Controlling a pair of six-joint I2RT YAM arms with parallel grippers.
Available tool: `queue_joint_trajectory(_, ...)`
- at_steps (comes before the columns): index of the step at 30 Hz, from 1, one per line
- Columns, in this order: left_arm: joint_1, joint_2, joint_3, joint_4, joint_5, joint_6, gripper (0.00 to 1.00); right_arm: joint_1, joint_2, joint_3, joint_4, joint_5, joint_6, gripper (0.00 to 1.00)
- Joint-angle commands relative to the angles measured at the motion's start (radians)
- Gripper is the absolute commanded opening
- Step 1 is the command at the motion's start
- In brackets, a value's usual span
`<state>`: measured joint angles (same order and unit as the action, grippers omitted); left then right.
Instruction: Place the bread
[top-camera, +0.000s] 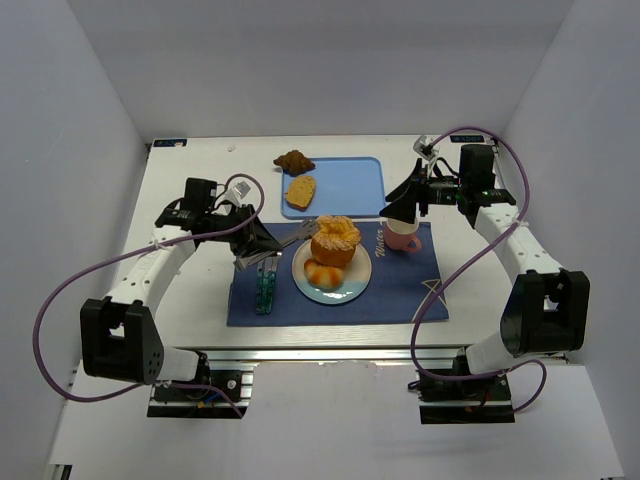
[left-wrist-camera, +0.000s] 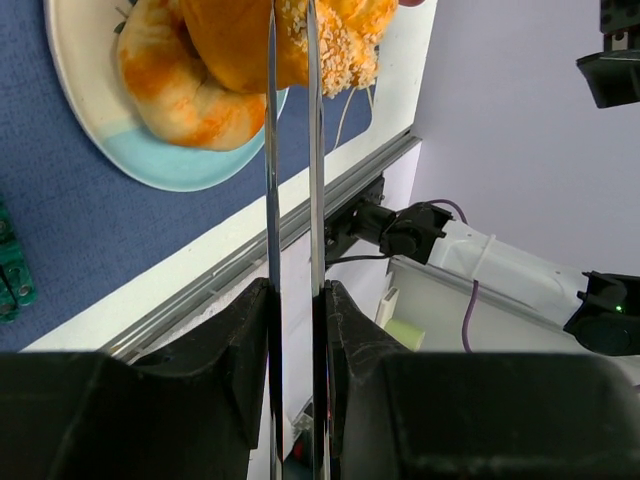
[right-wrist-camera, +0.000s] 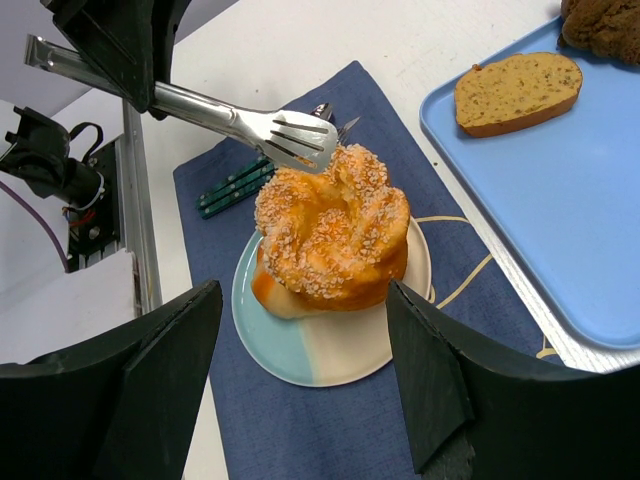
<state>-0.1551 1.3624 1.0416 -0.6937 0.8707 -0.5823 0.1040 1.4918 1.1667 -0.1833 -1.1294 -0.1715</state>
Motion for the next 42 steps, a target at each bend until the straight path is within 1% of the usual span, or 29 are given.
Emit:
queue_joint_trajectory(1,0.003,-0.022,-0.003,-0.018,0.014,0.025,0.14,-0.006,-0.021,0.021,0.004,-0.027,-0.006,0.72)
queue_joint_trajectory(3,0.002,-0.013,0.0,-0.033,0.002,0.029,0.26,-0.006,-0.021,0.021,0.004,-0.027,-0.003,0.72)
queue_joint_trajectory(4,0.002,-0.008,0.006,-0.043,-0.009,0.033,0.41,-0.006,-0.019,0.021,0.004,-0.027,-0.003,0.72)
queue_joint_trajectory(5,0.002,-0.006,0.009,-0.044,-0.012,0.035,0.47,-0.006,-0.019,0.021,0.004,-0.027,-0.005,0.72)
queue_joint_trajectory(7,0.002,0.006,0.017,-0.049,-0.016,0.038,0.51,-0.006,-0.019,0.021,0.004,-0.029,-0.003,0.72)
queue_joint_trajectory(8,0.002,0.007,0.026,-0.052,-0.024,0.041,0.56,-0.006,-0.021,0.019,0.002,-0.029,-0.005,0.72)
queue_joint_trajectory(11,0.005,0.021,0.043,-0.061,-0.036,0.048,0.6,-0.006,-0.022,0.016,0.005,-0.029,-0.006,0.72)
queue_joint_trajectory(21,0.04,0.0,0.069,-0.101,-0.088,0.062,0.62,-0.006,-0.027,0.005,0.005,-0.029,-0.005,0.72)
queue_joint_trajectory(29,0.095,-0.069,0.063,-0.145,-0.137,0.07,0.61,-0.006,-0.024,0.005,0.008,-0.03,-0.003,0.72)
queue_joint_trajectory(34,0.14,-0.117,0.074,-0.162,-0.167,0.072,0.59,-0.006,-0.027,0.004,0.008,-0.032,-0.003,0.72)
queue_joint_trajectory(36,0.153,-0.126,0.083,-0.179,-0.223,0.081,0.51,-0.006,-0.028,0.004,0.008,-0.033,-0.003,0.72)
queue_joint_trajectory(37,0.182,-0.132,0.089,-0.197,-0.267,0.09,0.47,-0.006,-0.028,0.002,0.008,-0.033,-0.003,0.72)
queue_joint_trajectory(38,0.193,-0.134,0.101,-0.216,-0.401,0.101,0.35,-0.006,-0.028,0.002,0.008,-0.033,-0.005,0.72)
queue_joint_trajectory(40,0.207,-0.135,0.098,-0.236,-0.565,0.117,0.27,-0.006,-0.033,-0.001,0.01,-0.032,-0.006,0.72)
queue_joint_trajectory(41,0.21,-0.135,0.077,-0.225,-0.705,0.122,0.19,-0.006,-0.033,-0.002,0.01,-0.035,-0.005,0.72)
queue_joint_trajectory(42,0.221,-0.135,0.06,-0.189,-0.767,0.139,0.17,-0.006,-0.031,-0.004,0.011,-0.038,-0.003,0.72)
